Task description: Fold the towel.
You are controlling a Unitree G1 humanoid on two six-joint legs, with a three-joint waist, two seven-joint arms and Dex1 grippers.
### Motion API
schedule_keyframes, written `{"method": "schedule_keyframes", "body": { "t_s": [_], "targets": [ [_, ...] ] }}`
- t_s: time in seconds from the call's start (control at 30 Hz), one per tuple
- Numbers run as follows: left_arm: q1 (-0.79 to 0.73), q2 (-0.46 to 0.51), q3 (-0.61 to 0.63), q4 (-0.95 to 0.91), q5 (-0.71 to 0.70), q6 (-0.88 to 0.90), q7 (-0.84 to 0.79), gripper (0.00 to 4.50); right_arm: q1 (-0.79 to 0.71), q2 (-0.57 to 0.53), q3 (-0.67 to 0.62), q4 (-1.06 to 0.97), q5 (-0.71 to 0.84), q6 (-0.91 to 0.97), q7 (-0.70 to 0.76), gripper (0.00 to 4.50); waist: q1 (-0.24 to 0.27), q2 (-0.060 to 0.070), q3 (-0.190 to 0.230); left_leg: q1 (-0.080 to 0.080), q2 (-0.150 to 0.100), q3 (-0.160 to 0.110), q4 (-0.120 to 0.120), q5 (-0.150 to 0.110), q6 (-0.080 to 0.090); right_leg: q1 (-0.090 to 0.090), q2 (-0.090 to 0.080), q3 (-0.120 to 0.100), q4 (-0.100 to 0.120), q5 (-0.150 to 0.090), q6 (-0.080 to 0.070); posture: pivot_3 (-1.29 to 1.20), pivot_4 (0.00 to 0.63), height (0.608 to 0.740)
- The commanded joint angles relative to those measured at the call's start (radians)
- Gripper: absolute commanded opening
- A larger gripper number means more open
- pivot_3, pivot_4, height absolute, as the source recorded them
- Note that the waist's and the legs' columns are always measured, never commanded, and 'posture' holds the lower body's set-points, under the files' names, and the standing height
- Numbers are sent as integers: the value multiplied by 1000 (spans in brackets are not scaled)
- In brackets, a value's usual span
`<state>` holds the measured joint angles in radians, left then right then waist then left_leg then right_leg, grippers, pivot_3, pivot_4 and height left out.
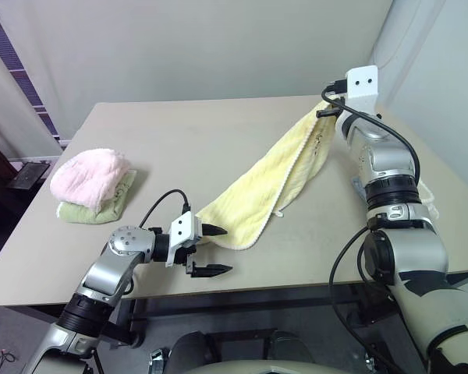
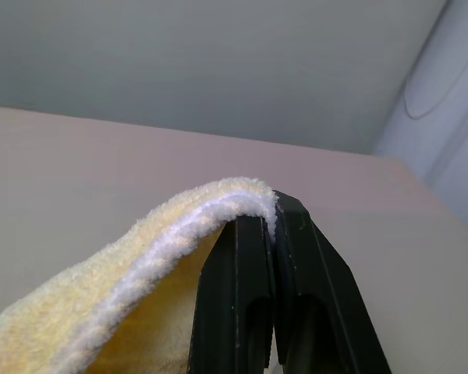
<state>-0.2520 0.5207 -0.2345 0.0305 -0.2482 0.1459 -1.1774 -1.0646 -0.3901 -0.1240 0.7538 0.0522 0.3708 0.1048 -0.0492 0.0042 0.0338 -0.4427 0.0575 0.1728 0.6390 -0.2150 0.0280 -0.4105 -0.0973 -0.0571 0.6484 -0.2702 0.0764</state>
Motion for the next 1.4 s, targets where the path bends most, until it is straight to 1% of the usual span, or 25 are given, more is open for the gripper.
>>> {"method": "schedule_keyframes", "body": {
  "t_s": [0.03,0.2,0.43,0.63,0.7,0.73,0.77,0.8,0.87,1.13,1.17,1.3,1.4],
  "targets": [
    [-57,-39,-24,37,29,-21,29,4500,-43,12,-1,-23,2,-29,7,19,-1,1,0,0,0,0,1,0,0,0,0,0,0,0,0,0,0,740],
    [-106,-97,-60,89,52,-35,32,4500,-53,27,-4,-62,9,-24,12,19,-5,1,0,0,1,0,2,0,0,0,0,0,1,0,0,0,0,740],
    [-193,-138,-132,235,175,-98,74,4500,-63,32,-1,-96,11,-9,8,19,-18,1,0,0,1,-1,4,0,0,1,0,0,3,0,0,0,0,740],
    [-235,-172,-160,292,230,-74,104,4500,-57,38,-4,-118,13,7,4,19,-19,1,1,0,2,-1,5,0,1,1,0,0,4,0,0,0,0,740],
    [-241,-178,-160,295,225,-58,92,4500,-55,38,-4,-120,11,10,2,19,-20,1,1,0,2,-1,6,0,0,1,0,0,4,0,0,0,0,740],
    [-242,-180,-160,292,222,-45,87,4121,-54,38,-4,-121,11,12,2,0,-20,1,1,0,2,-1,6,0,1,1,0,0,4,0,0,0,0,740],
    [-244,-181,-160,290,221,-31,85,3951,-52,38,-4,-124,11,13,1,0,-20,1,1,0,2,-1,6,0,1,1,0,0,4,0,0,0,0,740],
    [-245,-179,-165,288,221,-9,77,3644,-51,38,-4,-128,11,16,1,0,-20,1,1,0,2,-1,7,0,1,1,0,0,4,0,0,0,0,740],
    [-242,-167,-181,291,240,-4,65,2869,-49,37,-2,-133,8,19,-1,0,-20,1,1,0,2,-2,7,0,1,1,0,0,4,0,0,0,0,740],
    [-245,-148,-207,318,281,21,74,161,-48,39,-3,-138,8,26,-2,0,-21,1,1,0,2,-2,7,0,1,1,0,0,4,1,-1,0,0,740],
    [-244,-145,-210,318,286,23,74,31,-48,39,-3,-138,8,26,-3,0,-21,1,1,0,2,-2,7,0,1,1,0,0,4,1,-1,0,0,740],
    [-237,-142,-208,314,289,27,87,31,-42,39,0,-140,5,25,-6,0,-21,1,1,0,3,-2,7,0,1,1,0,0,4,1,-1,0,0,740],
    [-238,-147,-168,292,244,51,88,31,-35,36,0,-146,3,25,-6,0,-22,1,1,0,3,-2,7,0,1,1,0,0,4,1,-1,0,0,740]
  ]
}}
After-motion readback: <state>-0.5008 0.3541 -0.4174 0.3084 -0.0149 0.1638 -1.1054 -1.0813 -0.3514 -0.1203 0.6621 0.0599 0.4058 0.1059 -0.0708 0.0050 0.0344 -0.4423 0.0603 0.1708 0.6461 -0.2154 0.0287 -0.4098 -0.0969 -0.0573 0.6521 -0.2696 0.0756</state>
